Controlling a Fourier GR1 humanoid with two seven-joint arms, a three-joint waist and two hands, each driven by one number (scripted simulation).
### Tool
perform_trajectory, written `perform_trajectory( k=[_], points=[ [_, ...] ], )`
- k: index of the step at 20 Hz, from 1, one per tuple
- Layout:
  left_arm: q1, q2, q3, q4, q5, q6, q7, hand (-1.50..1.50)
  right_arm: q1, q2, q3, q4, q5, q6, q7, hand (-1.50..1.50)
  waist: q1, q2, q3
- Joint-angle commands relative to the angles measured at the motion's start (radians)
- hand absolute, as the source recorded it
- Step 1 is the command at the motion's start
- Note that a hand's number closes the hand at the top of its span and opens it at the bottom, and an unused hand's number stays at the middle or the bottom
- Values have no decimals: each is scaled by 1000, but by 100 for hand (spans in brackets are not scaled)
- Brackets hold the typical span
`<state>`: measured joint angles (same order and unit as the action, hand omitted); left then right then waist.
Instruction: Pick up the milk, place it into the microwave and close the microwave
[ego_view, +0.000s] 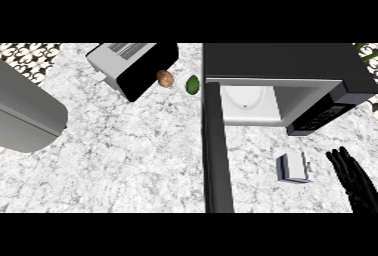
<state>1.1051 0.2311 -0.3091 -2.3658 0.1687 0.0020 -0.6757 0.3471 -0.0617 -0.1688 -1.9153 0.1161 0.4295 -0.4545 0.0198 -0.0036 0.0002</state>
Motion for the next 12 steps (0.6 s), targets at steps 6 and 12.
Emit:
perform_trajectory(
  k=[6,12],
  points=[
    [36,4,2,-33,-4,-9,-8,-150,-194,-4,-14,292,146,-119,-87,-150,-3,4,1],
    [73,9,31,39,7,-52,-108,-150,-284,-43,-85,488,165,-182,-159,-150,-2,4,1]
  ],
)
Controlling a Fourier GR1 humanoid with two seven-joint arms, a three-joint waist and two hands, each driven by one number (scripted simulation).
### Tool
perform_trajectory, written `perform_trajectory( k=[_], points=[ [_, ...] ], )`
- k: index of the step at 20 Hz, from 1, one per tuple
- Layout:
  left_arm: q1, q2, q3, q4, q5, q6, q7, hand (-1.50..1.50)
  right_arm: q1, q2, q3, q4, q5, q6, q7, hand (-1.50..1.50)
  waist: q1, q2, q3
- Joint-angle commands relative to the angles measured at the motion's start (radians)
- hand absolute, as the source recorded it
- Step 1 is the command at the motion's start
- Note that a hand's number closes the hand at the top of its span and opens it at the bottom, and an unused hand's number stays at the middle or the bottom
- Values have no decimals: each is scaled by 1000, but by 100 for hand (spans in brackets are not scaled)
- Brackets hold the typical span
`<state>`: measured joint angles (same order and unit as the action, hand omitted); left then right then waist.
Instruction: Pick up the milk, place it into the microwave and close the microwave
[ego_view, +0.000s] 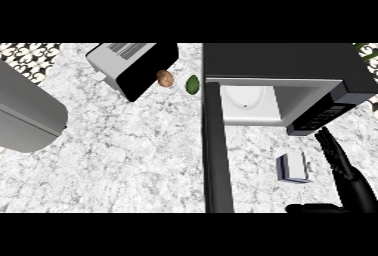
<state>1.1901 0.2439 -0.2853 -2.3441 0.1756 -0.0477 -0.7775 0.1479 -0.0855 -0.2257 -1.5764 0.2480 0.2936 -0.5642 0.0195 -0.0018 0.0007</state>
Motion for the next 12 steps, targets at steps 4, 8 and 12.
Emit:
perform_trajectory(
  k=[4,8,12],
  points=[
    [17,9,5,-7,1,-20,-6,-150,-159,-87,-70,333,33,-35,-151,-150,0,4,1],
    [109,32,74,27,66,-89,-124,-150,-176,-81,-31,368,52,-25,-149,-150,4,0,0],
    [71,3,41,30,27,-66,-104,-150,-189,-79,-7,488,78,-26,-249,-150,-3,1,0]
  ],
)
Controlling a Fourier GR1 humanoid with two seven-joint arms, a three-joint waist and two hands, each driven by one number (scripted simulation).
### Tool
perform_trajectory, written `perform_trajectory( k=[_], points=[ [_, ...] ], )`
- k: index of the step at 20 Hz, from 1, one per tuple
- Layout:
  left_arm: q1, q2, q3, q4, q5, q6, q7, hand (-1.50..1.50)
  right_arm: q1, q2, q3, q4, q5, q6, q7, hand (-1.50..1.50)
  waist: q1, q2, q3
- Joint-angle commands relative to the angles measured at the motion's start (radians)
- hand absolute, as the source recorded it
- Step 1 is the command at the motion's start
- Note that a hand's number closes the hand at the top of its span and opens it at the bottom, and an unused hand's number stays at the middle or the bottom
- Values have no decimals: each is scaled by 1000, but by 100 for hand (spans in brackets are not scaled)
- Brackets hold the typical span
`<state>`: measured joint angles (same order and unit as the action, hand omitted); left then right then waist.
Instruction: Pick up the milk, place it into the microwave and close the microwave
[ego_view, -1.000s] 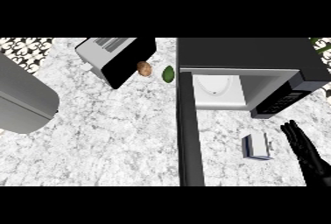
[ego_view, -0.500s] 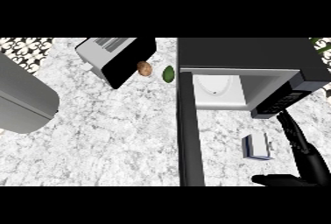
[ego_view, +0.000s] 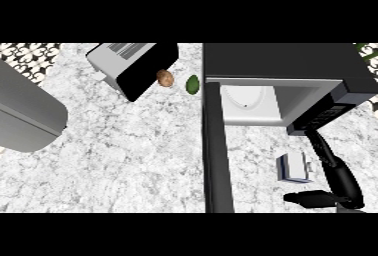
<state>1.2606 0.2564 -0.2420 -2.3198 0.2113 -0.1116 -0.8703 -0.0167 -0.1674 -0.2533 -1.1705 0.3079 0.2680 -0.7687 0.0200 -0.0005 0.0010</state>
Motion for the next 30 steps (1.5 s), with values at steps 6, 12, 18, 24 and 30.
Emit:
perform_trajectory(
  k=[6,12,18,24,30],
  points=[
    [34,15,61,68,54,-82,-76,-150,-28,-35,7,280,71,-62,-191,-150,2,-1,0],
    [41,-12,23,71,-2,-78,-90,-150,-135,-20,-8,465,122,-217,-277,-150,7,1,1],
    [13,4,76,45,70,-81,-36,-150,-222,-82,-21,583,194,-355,-324,150,6,6,2],
    [35,-5,75,12,53,-88,-30,-150,-299,-84,-25,714,223,-423,-329,150,9,5,2],
    [40,-6,89,35,58,-106,-50,-150,-298,-37,-45,768,191,-431,-470,150,13,6,3]
  ],
)
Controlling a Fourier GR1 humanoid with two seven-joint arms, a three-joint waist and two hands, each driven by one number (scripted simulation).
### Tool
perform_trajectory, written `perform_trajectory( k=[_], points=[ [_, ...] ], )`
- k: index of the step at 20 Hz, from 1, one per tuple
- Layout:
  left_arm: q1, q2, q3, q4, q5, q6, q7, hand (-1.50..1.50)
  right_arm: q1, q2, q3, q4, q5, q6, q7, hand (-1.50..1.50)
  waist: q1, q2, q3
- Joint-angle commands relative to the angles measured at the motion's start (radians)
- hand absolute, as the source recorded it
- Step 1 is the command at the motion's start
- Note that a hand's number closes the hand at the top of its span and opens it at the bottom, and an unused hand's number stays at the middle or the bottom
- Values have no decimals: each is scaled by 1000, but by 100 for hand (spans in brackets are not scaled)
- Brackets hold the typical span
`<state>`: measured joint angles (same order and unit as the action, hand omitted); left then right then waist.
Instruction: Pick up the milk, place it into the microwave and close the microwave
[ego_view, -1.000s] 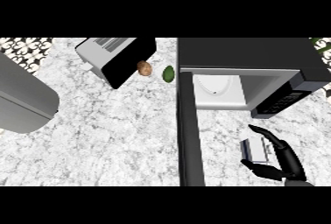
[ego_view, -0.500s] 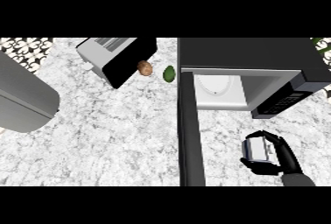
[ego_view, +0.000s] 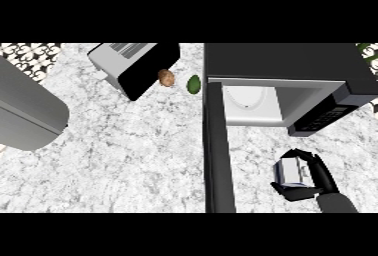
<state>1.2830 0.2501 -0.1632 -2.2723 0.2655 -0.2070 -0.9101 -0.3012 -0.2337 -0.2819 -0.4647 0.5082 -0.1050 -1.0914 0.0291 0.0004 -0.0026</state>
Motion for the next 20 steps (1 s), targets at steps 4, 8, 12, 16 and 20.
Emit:
perform_trajectory(
  k=[4,8,12,16,20],
  points=[
    [14,-8,-12,4,-12,-28,-19,-150,-113,-2,-54,79,-46,-35,-75,150,6,5,6],
    [7,9,28,37,21,-60,-36,-150,-127,2,-55,100,-49,-36,-115,150,6,4,6],
    [58,8,24,37,29,-78,-49,-150,-113,67,0,42,-45,59,-107,150,-3,-4,4],
    [-4,12,72,66,86,-61,-3,-150,-98,94,55,-87,-51,108,-40,150,-32,-9,1],
    [53,8,71,49,61,-76,-29,-150,-124,83,63,-248,-75,84,93,150,-28,-11,1]
  ],
)
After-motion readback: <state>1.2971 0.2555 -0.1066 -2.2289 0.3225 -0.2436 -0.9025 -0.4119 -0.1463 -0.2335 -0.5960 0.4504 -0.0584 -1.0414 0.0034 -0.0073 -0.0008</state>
